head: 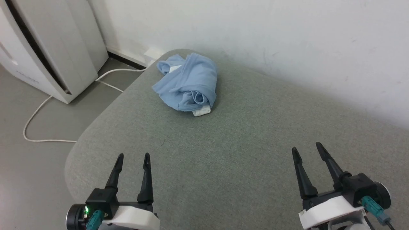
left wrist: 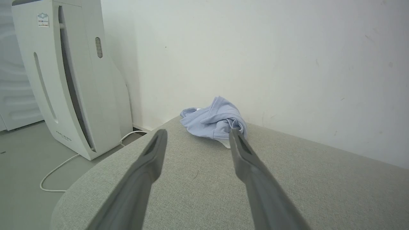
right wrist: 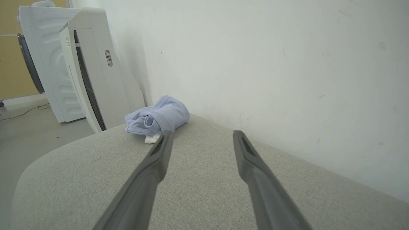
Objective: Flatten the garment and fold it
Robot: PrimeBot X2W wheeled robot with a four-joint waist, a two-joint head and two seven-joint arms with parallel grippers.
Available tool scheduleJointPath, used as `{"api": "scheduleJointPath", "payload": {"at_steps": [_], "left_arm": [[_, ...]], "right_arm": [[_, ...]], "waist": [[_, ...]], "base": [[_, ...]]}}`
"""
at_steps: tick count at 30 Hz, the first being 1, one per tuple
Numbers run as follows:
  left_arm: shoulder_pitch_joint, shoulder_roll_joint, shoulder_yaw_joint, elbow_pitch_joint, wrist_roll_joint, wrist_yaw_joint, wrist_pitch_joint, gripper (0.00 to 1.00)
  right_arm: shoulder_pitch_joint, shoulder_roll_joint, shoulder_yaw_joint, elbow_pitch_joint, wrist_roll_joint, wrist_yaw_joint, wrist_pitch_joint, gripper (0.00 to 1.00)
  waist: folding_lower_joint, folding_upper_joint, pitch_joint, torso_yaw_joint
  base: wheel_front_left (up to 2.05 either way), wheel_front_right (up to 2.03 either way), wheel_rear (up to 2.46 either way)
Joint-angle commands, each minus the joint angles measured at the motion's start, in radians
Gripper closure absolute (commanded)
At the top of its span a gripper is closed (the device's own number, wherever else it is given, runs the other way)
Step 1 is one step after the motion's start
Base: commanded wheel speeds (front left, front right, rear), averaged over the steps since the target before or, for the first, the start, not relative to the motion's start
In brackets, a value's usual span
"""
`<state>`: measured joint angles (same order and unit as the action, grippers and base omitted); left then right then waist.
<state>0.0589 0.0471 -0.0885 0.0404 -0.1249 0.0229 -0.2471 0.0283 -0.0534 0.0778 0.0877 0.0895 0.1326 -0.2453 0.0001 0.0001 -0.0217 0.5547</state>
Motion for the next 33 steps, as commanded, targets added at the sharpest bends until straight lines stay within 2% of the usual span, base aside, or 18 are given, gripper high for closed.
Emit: {"api": "scheduleJointPath", "payload": {"at_steps": [1,11,15,19,23,27,33], "left_arm": [[0.010,0.003,-0.006,-0.002,-0.009,0.009,-0.011,0.00],[-0.018,0.003,0.007,0.003,-0.013,-0.007,-0.015,0.00],[-0.060,0.003,0.021,0.027,-0.015,-0.030,-0.015,0.00],[-0.150,0.013,0.014,0.113,-0.026,-0.061,-0.002,0.00],[-0.306,0.058,0.024,0.200,-0.048,-0.092,0.078,0.00],[-0.483,0.117,0.031,0.288,-0.079,-0.119,0.210,0.00],[-0.733,0.240,0.013,0.455,-0.150,-0.149,0.421,0.00]], "right_arm": [[0.005,0.003,-0.001,0.004,0.005,-0.002,-0.013,0.00],[-0.007,0.003,-0.001,-0.003,-0.019,-0.002,-0.016,0.00],[-0.016,0.003,0.007,-0.017,-0.040,-0.002,-0.016,0.00],[-0.033,0.003,0.016,-0.038,-0.073,-0.002,-0.016,0.00],[-0.057,0.003,0.032,-0.062,-0.112,-0.002,-0.016,0.00],[-0.081,-0.002,0.044,-0.092,-0.148,-0.002,-0.016,0.00],[-0.124,-0.015,0.065,-0.150,-0.169,-0.002,-0.002,0.00]], "waist": [[-0.0001,-0.0001,0.007,0.011],[-0.0001,-0.0001,0.057,-0.027],[-0.0001,-0.0001,0.100,-0.062],[-0.0001,-0.0001,0.159,-0.094],[-0.0001,-0.0001,0.229,-0.138],[-0.0001,-0.0001,0.302,-0.183],[-0.0001,-0.0001,0.405,-0.262]], "base": [[0.00,0.00,0.00],[0.00,0.00,0.00],[0.00,0.00,0.00],[0.00,0.00,0.00],[0.00,0.00,0.00],[0.00,0.00,0.00],[0.00,0.00,0.00]]}}
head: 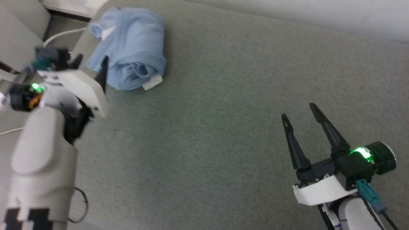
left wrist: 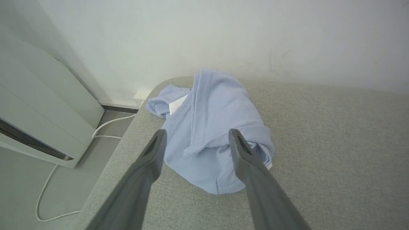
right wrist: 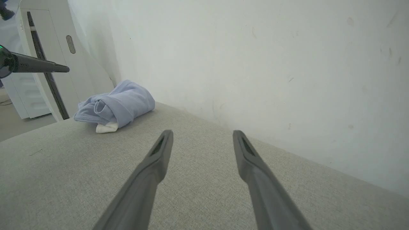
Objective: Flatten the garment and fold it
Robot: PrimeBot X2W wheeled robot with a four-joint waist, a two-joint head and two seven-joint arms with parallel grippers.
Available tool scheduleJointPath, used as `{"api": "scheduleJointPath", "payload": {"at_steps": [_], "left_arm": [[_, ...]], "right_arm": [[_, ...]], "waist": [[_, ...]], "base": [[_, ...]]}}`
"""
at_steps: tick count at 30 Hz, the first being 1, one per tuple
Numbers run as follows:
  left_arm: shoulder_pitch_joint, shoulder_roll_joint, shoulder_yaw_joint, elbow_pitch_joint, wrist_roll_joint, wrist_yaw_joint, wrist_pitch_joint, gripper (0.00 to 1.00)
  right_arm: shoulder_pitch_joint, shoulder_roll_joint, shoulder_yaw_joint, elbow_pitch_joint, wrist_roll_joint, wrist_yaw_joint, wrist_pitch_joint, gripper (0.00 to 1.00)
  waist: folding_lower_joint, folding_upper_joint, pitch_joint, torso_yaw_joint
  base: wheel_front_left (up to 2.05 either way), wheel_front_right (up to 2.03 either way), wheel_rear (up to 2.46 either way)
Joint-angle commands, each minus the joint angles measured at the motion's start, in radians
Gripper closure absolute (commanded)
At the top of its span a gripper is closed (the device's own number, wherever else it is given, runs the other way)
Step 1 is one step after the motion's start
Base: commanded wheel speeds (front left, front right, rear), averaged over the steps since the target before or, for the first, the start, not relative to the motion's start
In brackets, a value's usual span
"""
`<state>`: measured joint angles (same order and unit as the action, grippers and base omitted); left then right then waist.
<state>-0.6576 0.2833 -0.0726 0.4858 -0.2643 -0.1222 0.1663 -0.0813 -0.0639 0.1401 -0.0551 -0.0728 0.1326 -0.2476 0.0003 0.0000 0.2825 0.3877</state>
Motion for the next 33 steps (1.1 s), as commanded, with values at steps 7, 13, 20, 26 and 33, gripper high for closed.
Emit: {"api": "scheduleJointPath", "payload": {"at_steps": [7,13,20,26,33], "left_arm": [[-0.206,0.106,-0.060,0.176,-0.181,-0.008,0.287,0.00],[-0.281,0.168,-0.047,0.292,-0.320,-0.008,0.495,0.00],[-0.305,0.206,-0.057,0.351,-0.371,-0.008,0.648,0.76],[-0.281,0.220,-0.071,0.322,-0.433,-0.008,0.642,1.00],[-0.267,0.260,-0.080,0.243,-0.475,-0.008,0.406,1.00]], "right_arm": [[-0.041,-0.006,0.006,-0.038,-0.009,-0.002,0.003,0.00],[-0.053,-0.002,0.010,-0.045,-0.012,-0.002,-0.003,0.00],[-0.060,0.002,0.009,-0.042,-0.014,-0.002,-0.009,0.00],[-0.060,0.006,0.004,-0.023,-0.012,-0.002,-0.012,0.00],[-0.057,0.009,-0.006,0.010,0.001,-0.002,-0.014,0.00]], "waist": [[-0.0003,0.0000,0.184,-0.173],[-0.0003,0.0000,0.230,-0.217],[-0.0003,0.0000,0.247,-0.234],[-0.0003,0.0000,0.220,-0.229],[-0.0003,0.0000,0.111,-0.226]], "base": [[0.00,0.00,0.00],[0.00,0.00,0.00],[0.00,0.00,0.00],[0.00,0.00,0.00],[0.00,0.00,0.00]]}}
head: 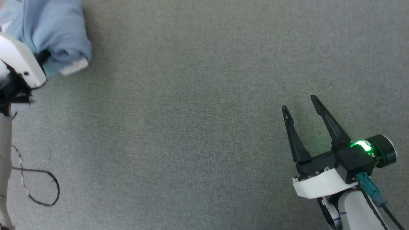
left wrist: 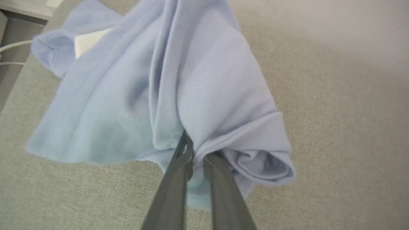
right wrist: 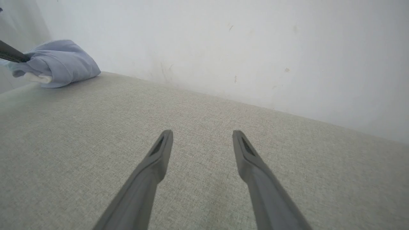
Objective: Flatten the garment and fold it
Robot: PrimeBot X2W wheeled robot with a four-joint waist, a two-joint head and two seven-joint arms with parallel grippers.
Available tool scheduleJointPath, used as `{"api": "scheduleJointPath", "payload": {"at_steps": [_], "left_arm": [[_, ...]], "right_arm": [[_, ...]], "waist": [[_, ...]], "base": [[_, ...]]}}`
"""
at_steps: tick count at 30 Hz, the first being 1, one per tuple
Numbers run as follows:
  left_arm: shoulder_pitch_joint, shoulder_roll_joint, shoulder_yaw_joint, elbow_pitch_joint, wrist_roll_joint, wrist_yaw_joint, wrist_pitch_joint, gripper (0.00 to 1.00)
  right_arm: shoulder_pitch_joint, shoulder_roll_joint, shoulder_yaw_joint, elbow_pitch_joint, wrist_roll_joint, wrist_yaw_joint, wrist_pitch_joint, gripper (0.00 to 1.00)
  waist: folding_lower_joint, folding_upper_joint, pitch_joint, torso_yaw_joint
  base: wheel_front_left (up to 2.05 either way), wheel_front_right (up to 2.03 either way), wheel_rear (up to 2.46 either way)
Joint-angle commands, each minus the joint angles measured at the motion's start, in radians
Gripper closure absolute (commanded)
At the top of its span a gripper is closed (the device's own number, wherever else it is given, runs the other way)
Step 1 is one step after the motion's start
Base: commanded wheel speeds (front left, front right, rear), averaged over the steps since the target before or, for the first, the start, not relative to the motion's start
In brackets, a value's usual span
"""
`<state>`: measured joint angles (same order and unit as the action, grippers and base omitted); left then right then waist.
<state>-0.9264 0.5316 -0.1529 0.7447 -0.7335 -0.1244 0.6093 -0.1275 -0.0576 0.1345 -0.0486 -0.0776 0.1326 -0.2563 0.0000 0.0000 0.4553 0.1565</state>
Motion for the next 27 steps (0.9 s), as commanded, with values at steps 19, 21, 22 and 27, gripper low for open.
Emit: {"api": "scheduleJointPath", "payload": {"at_steps": [19,21,22,27], "left_arm": [[0.069,-0.056,-0.201,-0.434,0.015,-0.006,-0.621,1.00],[0.079,-0.074,-0.231,-0.488,0.011,-0.006,-0.616,1.00],[0.084,-0.087,-0.246,-0.514,0.015,-0.006,-0.612,1.00],[0.101,-0.159,-0.314,-0.603,0.024,0.004,-0.594,1.00]], "right_arm": [[0.064,0.007,-0.064,0.042,0.074,-0.002,-0.005,0.00],[0.066,0.007,-0.073,0.042,0.077,-0.002,-0.005,0.00],[0.068,0.007,-0.077,0.041,0.077,-0.002,-0.005,0.00],[0.071,0.007,-0.102,0.036,0.081,-0.002,-0.005,0.00]], "waist": [[0.0000,0.0000,-0.372,-0.055],[0.0000,0.0000,-0.384,-0.079],[0.0000,0.0000,-0.390,-0.092],[0.0000,0.0000,-0.395,-0.151]], "base": [[0.00,0.00,0.00],[0.00,0.00,0.00],[0.00,0.00,0.00],[0.00,0.00,0.00]]}}
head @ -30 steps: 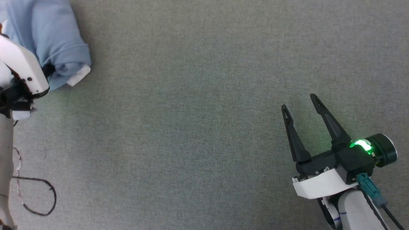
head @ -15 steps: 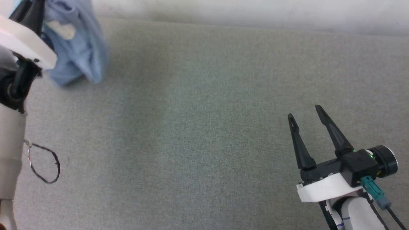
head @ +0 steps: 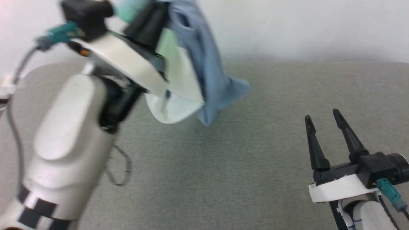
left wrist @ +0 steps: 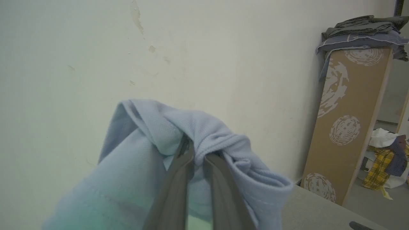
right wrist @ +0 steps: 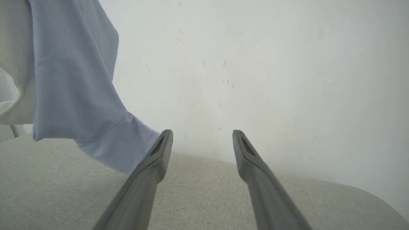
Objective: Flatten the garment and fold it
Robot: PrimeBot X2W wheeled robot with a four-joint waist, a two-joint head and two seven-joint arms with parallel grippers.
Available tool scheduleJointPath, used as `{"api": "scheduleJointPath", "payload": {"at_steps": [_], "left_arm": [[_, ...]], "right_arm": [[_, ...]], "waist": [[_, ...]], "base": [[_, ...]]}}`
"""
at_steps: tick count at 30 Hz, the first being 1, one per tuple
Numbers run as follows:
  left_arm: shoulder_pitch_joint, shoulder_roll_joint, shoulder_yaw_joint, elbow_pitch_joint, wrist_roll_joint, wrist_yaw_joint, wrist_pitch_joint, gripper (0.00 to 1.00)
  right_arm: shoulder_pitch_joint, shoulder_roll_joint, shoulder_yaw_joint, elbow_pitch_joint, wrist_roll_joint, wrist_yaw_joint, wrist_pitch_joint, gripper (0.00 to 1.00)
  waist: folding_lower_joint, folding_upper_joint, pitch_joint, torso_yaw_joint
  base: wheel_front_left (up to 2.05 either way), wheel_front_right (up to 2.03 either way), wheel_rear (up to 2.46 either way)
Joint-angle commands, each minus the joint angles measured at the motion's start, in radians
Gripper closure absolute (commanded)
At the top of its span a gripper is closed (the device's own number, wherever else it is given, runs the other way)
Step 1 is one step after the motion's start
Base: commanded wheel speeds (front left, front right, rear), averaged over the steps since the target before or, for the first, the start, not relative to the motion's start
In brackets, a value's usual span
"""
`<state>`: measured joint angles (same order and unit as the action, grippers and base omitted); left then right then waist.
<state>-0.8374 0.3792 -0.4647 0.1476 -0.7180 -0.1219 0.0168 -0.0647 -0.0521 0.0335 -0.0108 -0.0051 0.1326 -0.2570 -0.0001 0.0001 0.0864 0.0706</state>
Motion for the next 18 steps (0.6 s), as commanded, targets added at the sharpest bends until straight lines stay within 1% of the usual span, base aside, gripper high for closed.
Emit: {"api": "scheduleJointPath", "payload": {"at_steps": [1,4,8,11,13,16,18], "left_arm": [[0.017,-0.029,-0.019,-0.022,0.007,0.005,0.003,1.00],[0.025,-0.092,-0.069,-0.054,0.015,0.015,0.005,1.00],[0.037,-0.146,-0.101,-0.034,0.032,0.032,-0.030,1.00],[0.069,-0.145,-0.124,0.019,0.062,0.041,-0.056,1.00],[0.107,-0.131,-0.142,0.074,0.078,0.045,-0.064,1.00],[0.175,-0.105,-0.174,0.179,0.104,0.051,-0.072,1.00],[0.219,-0.092,-0.195,0.265,0.109,0.056,-0.056,1.00]], "right_arm": [[0.007,0.002,-0.006,-0.001,0.011,-0.002,-0.005,0.00],[0.001,0.002,-0.012,0.014,0.018,-0.002,-0.005,0.00],[-0.005,0.002,-0.005,0.021,0.034,-0.002,-0.005,0.00],[-0.003,0.002,-0.006,0.019,0.044,-0.002,-0.005,0.00],[-0.004,0.002,-0.006,0.018,0.046,-0.002,-0.005,0.00],[-0.006,0.002,-0.003,0.018,0.048,-0.002,-0.005,0.00],[-0.011,0.002,0.004,0.021,0.049,-0.002,-0.005,0.00]], "waist": [[0.0001,-0.0001,-0.023,-0.082],[0.0001,-0.0001,-0.013,-0.136],[0.0001,-0.0001,0.009,-0.198],[0.0001,-0.0001,0.033,-0.221],[0.0001,-0.0001,0.049,-0.225],[0.0001,-0.0001,0.075,-0.221],[0.0001,-0.0001,0.090,-0.216]], "base": [[0.00,0.00,0.00],[0.00,0.00,0.00],[0.00,0.00,0.00],[0.00,0.00,0.00],[0.00,0.00,0.00],[0.00,0.00,0.00],[0.00,0.00,0.00]]}}
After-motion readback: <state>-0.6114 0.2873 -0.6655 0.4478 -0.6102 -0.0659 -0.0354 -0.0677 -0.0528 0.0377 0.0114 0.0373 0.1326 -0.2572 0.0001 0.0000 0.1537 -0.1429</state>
